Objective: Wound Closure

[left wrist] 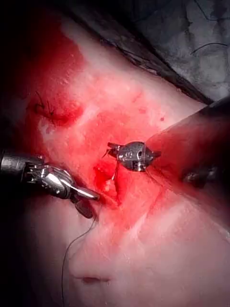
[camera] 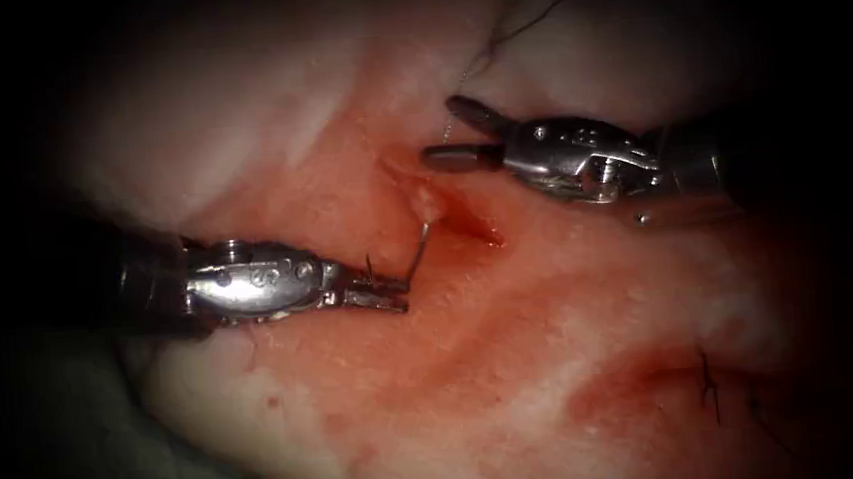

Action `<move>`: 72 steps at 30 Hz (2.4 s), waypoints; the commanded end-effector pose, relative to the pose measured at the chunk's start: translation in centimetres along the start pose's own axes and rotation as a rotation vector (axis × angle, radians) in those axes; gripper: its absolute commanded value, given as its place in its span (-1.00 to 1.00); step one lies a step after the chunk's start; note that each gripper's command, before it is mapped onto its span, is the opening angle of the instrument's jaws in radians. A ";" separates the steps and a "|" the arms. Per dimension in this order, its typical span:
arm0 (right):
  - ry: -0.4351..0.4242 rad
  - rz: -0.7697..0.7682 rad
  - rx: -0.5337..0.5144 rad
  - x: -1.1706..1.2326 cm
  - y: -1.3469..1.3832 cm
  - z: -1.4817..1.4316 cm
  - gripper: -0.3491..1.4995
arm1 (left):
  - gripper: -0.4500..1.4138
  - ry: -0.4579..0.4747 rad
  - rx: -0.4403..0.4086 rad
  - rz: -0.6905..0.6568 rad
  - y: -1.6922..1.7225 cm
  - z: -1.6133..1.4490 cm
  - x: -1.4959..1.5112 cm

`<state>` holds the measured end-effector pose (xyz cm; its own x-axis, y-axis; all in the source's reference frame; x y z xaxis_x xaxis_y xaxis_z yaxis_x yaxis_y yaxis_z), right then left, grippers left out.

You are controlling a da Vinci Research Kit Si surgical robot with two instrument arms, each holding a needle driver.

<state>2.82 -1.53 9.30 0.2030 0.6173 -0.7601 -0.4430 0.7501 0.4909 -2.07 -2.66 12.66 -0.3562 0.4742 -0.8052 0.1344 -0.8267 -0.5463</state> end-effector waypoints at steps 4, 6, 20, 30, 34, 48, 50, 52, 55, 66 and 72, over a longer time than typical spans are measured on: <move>-0.002 -0.003 0.075 -0.06 -0.07 0.03 0.02 | -1.00 -0.031 -0.029 -0.017 0.22 -0.03 0.18; -0.004 0.010 0.100 -0.06 -0.08 0.02 0.00 | -1.00 -0.039 -0.028 -0.025 0.27 -0.09 0.28; -0.018 0.104 0.191 0.23 -0.34 -0.12 0.18 | -1.00 -0.128 0.185 0.182 0.14 -0.45 0.65; -0.027 0.187 0.214 0.44 -0.43 -0.26 0.35 | -1.00 -0.181 0.321 0.322 0.04 -0.67 0.85; -0.037 0.257 0.231 0.44 -0.46 -0.27 0.18 | -1.00 -0.166 0.371 0.399 0.03 -0.76 0.98; -0.022 0.363 0.251 0.53 -0.41 -0.31 0.17 | -1.00 -0.173 0.381 0.645 0.08 -0.48 0.84; -0.018 0.382 0.253 0.53 -0.41 -0.31 0.17 | -1.00 -0.174 0.377 0.664 0.07 -0.45 0.78; -0.006 0.400 0.257 0.53 -0.42 -0.31 0.18 | -1.00 -0.179 0.373 0.681 0.06 -0.42 0.72; 0.008 0.425 0.262 0.54 -0.42 -0.31 0.18 | -1.00 -0.184 0.370 0.695 0.05 -0.39 0.69; 0.021 0.471 0.267 0.53 -0.46 -0.22 0.22 | -1.00 -0.193 0.371 0.723 0.06 -0.33 0.71; 0.043 0.509 0.271 0.55 -0.49 -0.17 0.20 | -1.00 -0.197 0.368 0.735 0.08 -0.29 0.71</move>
<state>2.93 -1.56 8.54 -0.0179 0.9130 -0.4075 -0.2351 0.3923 0.8893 -2.00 -2.26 11.93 -0.4570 -0.2570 -0.8515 0.0975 -0.9660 0.2393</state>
